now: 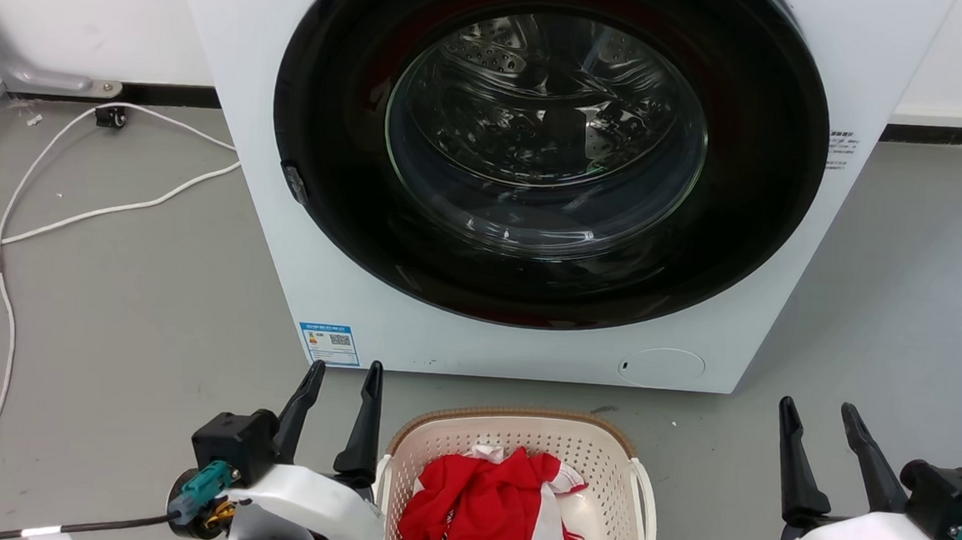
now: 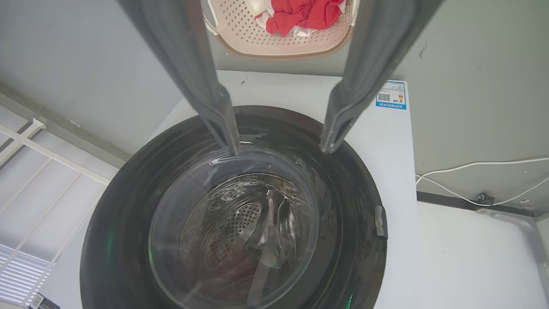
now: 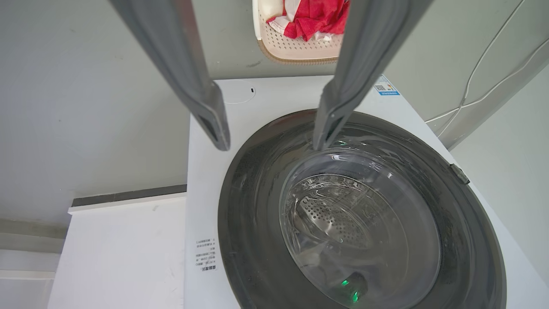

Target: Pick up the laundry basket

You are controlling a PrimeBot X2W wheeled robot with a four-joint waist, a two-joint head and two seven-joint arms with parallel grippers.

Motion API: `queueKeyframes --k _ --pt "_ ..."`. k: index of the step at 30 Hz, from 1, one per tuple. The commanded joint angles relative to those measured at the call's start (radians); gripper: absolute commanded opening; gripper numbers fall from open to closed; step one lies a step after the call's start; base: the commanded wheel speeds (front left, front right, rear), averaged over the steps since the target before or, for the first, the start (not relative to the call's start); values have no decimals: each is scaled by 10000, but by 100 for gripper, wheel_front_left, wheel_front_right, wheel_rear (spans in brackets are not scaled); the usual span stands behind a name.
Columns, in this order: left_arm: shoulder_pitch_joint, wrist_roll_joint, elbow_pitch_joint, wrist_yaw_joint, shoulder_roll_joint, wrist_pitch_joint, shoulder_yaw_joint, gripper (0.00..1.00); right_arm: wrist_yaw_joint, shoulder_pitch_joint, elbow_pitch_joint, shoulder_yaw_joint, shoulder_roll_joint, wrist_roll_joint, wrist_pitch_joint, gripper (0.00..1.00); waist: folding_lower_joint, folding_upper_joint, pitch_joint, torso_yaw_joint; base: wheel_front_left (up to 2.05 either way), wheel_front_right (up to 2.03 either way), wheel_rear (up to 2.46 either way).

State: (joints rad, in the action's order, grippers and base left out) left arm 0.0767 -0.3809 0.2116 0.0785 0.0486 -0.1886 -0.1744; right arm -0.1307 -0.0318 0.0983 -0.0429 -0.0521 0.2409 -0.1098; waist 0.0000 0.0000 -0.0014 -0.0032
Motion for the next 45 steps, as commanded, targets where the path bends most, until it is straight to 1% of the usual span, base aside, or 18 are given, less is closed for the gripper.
queueKeyframes --k 1,19,36,45 --pt "156 336 -14 -41 26 -109 -58 100 0 -50 -136 31 19 -354 -87 100 0 0 1 1 0 0 0" --pt "152 1560 187 -264 27 -462 -303 100 1 -195 -236 117 23 -1521 -389 100 0 0 7 1 0 0 0" --pt "96 2536 251 -431 27 -781 -430 100 1 -300 -55 85 26 -2036 -792 100 0 0 21 2 0 0 0" --pt "59 2296 298 -453 27 -773 -372 100 1 -227 39 33 27 -1894 -843 100 0 0 33 0 0 0 0"
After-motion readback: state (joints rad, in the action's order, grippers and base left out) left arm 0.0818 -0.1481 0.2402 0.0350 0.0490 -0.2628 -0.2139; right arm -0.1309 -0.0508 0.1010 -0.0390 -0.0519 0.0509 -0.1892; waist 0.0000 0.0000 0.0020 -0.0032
